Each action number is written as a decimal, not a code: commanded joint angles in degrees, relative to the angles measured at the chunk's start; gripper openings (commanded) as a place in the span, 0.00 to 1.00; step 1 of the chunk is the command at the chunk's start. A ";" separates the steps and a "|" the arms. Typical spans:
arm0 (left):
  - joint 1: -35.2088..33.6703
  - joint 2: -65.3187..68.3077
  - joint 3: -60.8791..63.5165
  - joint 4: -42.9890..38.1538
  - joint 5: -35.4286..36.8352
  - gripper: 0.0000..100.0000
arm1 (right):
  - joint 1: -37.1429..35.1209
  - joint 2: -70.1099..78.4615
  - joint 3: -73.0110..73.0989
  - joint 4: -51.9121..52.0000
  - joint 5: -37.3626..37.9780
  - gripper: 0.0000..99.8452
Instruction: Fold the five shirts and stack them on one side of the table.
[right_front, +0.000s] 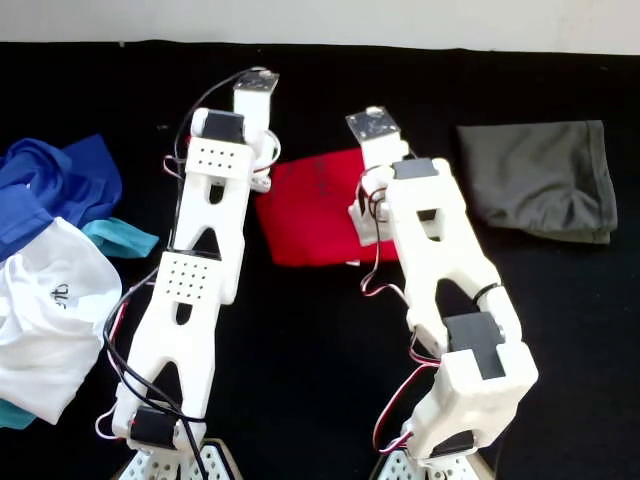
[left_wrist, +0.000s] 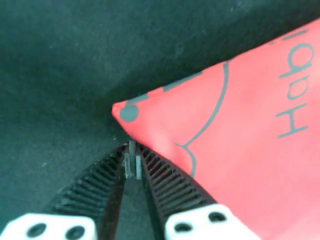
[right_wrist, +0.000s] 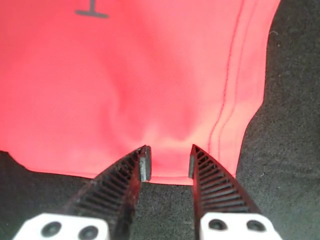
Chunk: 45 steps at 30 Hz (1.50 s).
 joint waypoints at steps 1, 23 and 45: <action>-0.40 2.15 -1.98 -1.93 0.09 0.01 | -0.57 0.22 -1.71 -1.36 -0.44 0.13; -9.63 -11.03 -1.98 5.19 0.44 0.01 | 3.74 -7.25 -10.68 1.36 -7.03 0.19; -17.19 -53.23 67.21 3.96 0.26 0.01 | 0.48 36.09 -52.62 16.22 -9.32 0.34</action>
